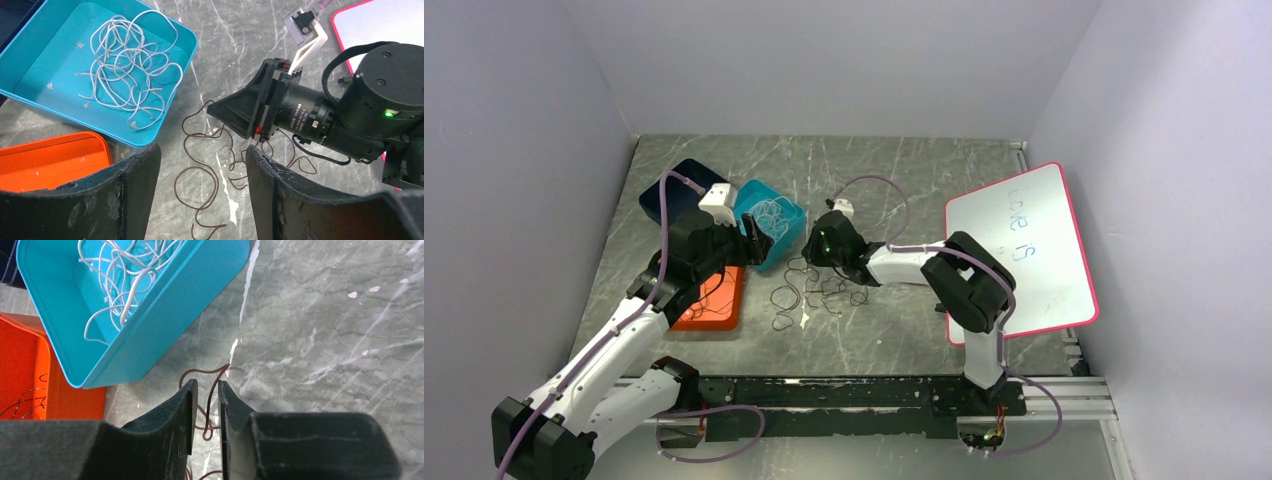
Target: Untangle the cables
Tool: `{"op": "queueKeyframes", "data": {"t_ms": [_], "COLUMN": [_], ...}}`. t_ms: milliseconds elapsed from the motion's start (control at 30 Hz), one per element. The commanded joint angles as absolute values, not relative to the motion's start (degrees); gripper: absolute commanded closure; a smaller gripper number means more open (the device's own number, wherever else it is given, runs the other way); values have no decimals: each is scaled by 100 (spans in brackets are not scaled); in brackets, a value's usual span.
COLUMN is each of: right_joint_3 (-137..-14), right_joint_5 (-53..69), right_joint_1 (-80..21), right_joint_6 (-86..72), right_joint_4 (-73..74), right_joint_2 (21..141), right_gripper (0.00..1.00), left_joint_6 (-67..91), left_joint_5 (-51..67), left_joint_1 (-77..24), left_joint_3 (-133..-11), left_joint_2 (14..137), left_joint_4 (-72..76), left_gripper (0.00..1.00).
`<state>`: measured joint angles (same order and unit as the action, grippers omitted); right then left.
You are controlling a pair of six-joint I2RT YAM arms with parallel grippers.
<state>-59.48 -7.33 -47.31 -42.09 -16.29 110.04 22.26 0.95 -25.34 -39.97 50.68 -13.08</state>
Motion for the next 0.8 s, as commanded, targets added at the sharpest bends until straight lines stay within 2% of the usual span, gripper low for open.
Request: {"op": "queueKeyframes", "data": {"t_ms": [0,267,600,767], "right_joint_3": [-6174,-6161,-6025,-5942], "right_joint_5": [-661,-641,-808,-1127], "right_joint_1": [-4698,-4702,-4701,-4699], "right_joint_6": [-4105,-4096,-3881,-3564], "right_joint_4": [-1592,-1473,-1466,-1204], "right_joint_2": [11239,11241,10795,10080], "right_gripper": [74,74,100,100], "left_joint_6": [2183,2207,2275,2295], "left_joint_5": [251,218,126,217], "left_joint_1": [-2549,-2549,-2549,-2548], "left_joint_3": [-3972,-3961,-3946,-3892], "left_joint_2": [5007,5017,5007,4864], "left_joint_4": [-1154,-1196,-1200,-1052], "left_gripper": [32,33,34,34]}}
